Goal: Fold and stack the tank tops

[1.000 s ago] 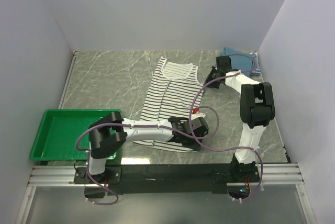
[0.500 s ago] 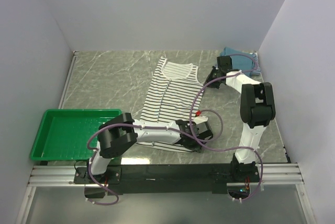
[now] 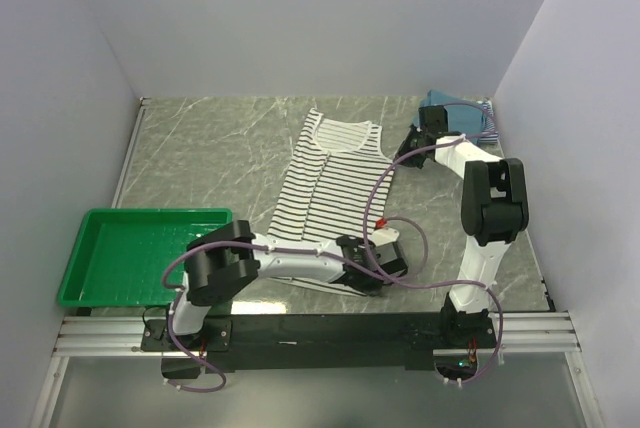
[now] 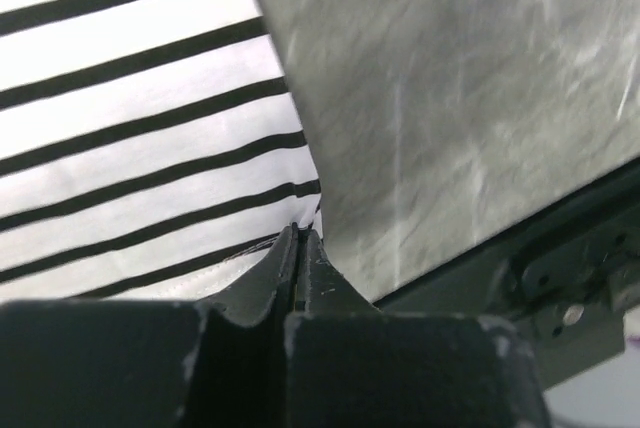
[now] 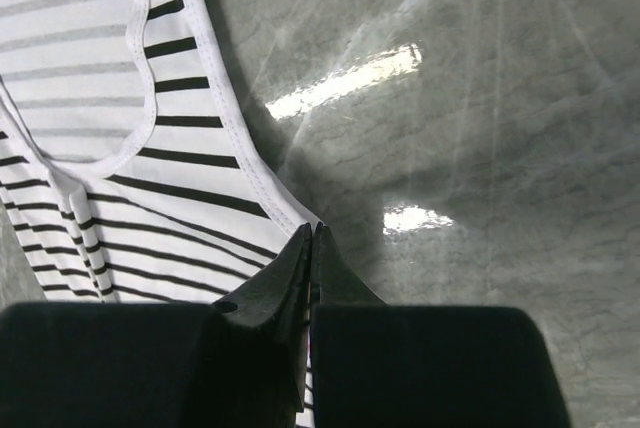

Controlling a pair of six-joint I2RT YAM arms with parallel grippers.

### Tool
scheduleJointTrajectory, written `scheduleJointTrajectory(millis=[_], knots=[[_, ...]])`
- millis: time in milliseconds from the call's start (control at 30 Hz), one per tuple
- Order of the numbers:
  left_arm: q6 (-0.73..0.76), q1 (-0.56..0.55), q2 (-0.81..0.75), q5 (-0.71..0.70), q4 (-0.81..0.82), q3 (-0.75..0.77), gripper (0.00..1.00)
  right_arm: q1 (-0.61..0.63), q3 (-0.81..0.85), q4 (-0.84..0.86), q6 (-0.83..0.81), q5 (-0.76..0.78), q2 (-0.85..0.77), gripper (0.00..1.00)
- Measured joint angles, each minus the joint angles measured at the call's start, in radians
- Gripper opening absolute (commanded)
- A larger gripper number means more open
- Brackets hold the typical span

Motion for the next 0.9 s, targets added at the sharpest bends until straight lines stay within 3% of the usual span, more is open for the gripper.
scheduleJointTrajectory(millis=[300,533,900], knots=[[0.007,-0.003,-0.235,0.074,0.101,-0.179,0.01,-0.021,0.0,-0.048,-0.013,0.057,-0.017,0.0],[-0.013,-0.002,-0.318,0.087,0.159,-0.266,0.01,-0.022,0.005,-0.077,-0.026,0.063,-0.035,0.0],[-0.16,0.076,-0.5,0.022,0.146,-0.46,0.01,0.079,0.14,-0.12,-0.026,0.078,-0.024,0.0]])
